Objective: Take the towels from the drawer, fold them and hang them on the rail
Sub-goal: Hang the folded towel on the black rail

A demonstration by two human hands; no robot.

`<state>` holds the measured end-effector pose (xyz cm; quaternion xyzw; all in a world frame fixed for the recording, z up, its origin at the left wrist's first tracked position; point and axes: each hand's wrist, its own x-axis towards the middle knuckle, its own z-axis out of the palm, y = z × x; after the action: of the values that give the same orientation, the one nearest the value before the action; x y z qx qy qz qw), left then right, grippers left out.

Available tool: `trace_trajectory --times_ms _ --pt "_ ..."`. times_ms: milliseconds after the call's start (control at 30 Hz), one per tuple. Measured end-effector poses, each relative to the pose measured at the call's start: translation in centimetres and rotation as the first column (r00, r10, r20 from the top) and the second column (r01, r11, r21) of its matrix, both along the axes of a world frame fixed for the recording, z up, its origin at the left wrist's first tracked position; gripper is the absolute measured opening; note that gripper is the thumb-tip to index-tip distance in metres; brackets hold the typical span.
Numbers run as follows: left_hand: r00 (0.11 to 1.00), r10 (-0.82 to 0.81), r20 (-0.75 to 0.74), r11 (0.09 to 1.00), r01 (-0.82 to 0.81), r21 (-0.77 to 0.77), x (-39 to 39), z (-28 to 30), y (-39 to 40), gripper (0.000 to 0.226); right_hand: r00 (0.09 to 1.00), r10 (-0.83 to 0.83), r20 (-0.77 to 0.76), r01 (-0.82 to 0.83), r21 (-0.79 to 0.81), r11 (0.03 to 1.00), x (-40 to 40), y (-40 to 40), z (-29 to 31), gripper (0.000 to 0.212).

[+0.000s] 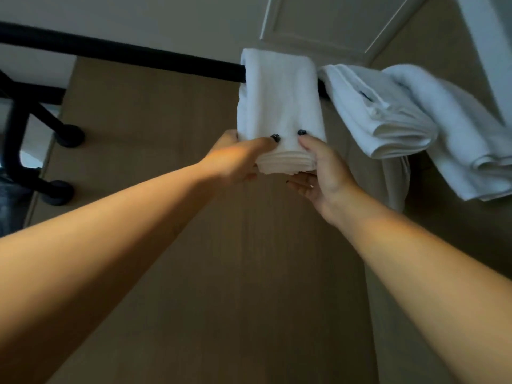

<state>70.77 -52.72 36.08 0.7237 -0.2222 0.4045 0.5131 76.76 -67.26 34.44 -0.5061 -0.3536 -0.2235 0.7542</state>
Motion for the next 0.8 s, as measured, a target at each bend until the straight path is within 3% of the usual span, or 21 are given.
trace_trajectory --times_ms 233,300,433,567,667,733,800 --pt "0.999 0.043 0.006 0.998 -0.043 0.043 -0.7 -0.9 -0.2 0.065 0.997 0.074 0.033 -0.075 0.028 0.997 -0.9 -1.0 -2.7 0.028" --pt "0.995 0.104 0.012 0.991 -0.105 0.083 -0.9 -1.3 0.4 0.072 0.999 0.006 0.049 -0.009 0.046 0.999 -1.1 -0.8 -4.3 0.035" --pt "0.965 0.259 -0.035 0.940 -0.244 0.237 -1.6 -2.7 2.2 0.113 0.976 -0.212 0.043 0.217 -0.204 0.955 -0.7 -0.6 -7.9 0.054" --pt "0.957 0.274 -0.098 0.914 -0.227 0.336 -2.8 -4.6 4.3 0.124 0.941 -0.306 0.142 0.337 -0.386 0.859 -1.6 -0.5 -9.4 0.058" --pt "0.926 0.364 -0.097 0.831 -0.276 0.483 -3.7 -6.8 6.9 0.113 0.861 -0.406 0.306 0.508 -0.494 0.706 -3.3 0.0 -10.0 0.063" --pt "0.901 0.427 -0.082 0.758 -0.306 0.576 -4.7 -8.8 8.9 0.106 0.737 -0.446 0.507 0.676 -0.567 0.471 -5.0 0.8 -11.3 0.068" --pt "0.884 0.451 -0.123 0.723 -0.282 0.631 -5.8 -11.2 10.9 0.102 0.581 -0.413 0.701 0.811 -0.541 0.222 -6.9 2.0 -13.1 0.071"
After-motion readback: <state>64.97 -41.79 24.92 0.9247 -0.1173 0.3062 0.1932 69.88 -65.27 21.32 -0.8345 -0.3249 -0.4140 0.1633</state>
